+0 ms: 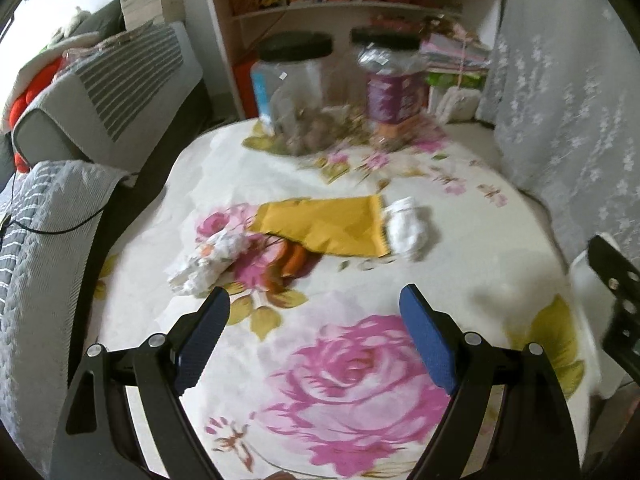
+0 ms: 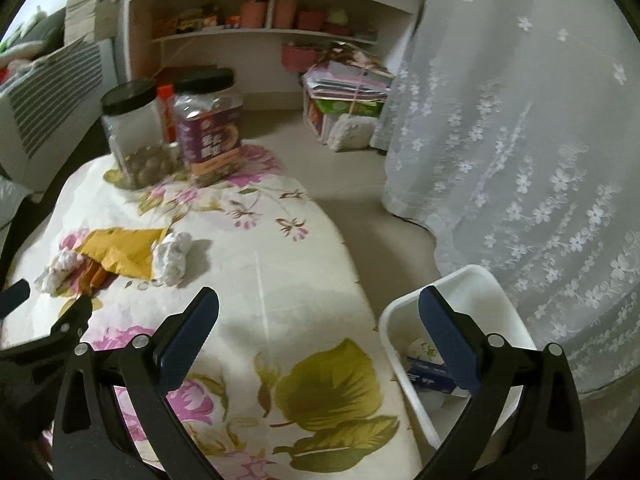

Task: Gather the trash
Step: 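Move both open tools back over the table toward the yellow packet, then grasp the white tissue bundle with the left tool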

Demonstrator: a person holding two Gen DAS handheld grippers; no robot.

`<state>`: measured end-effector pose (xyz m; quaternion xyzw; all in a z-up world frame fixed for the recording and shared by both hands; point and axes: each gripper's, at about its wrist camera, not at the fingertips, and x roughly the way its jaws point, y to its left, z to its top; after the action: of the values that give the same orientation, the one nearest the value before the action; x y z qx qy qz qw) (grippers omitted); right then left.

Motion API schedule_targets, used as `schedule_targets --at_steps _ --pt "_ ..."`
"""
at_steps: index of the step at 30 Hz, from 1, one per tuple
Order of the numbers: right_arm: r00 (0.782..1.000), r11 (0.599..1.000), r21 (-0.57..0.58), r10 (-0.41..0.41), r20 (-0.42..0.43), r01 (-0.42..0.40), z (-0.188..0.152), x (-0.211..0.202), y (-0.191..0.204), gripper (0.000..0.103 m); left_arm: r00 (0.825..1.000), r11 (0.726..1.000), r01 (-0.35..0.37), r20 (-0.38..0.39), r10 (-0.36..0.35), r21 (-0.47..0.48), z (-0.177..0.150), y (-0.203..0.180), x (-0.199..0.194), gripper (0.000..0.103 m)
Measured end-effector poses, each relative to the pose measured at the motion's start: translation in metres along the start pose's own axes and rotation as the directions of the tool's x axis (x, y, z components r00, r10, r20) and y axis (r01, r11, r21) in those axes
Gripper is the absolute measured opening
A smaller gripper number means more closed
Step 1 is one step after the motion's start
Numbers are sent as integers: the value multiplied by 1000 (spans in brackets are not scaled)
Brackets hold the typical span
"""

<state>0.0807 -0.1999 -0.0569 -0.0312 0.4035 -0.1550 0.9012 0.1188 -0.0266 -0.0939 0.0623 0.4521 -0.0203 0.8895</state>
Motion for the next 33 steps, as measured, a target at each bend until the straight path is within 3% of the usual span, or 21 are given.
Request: schedule_targets --at_steps 6,11,16,22,23,25,26,29,33 --pt "999 999 -37 26 -27 -27 1 8 20 96 992 1000 -2 -129 -2 -31 12 42 40 84" --pt "991 995 -14 101 -85 -102 3 19 31 96 977 1000 20 -213 -23 -16 28 77 72 84" --pt "983 990 -53 126 -136 -134 -1 33 54 96 965 996 52 -260 -30 79 30 83 102 84" --pt "972 983 -72 152 -177 -166 -4 46 67 96 957 986 102 -284 -62 129 23 81 127 84" --pt "970 983 -72 155 -185 -171 -4 49 69 96 958 985 111 -279 -72 129 23 80 128 81" --pt "969 982 -75 154 -195 -172 -4 54 71 96 960 984 130 -264 -95 120 23 83 125 53" --pt "968 982 -77 153 -199 -171 -5 56 72 96 961 986 121 -263 -88 112 24 85 124 45" --pt "967 982 -72 156 -202 -174 -3 60 73 96 953 989 141 -277 -125 41 23 97 117 43" --pt "960 980 -21 191 -203 -199 2 68 73 96 962 992 118 -254 -102 48 18 96 99 43"
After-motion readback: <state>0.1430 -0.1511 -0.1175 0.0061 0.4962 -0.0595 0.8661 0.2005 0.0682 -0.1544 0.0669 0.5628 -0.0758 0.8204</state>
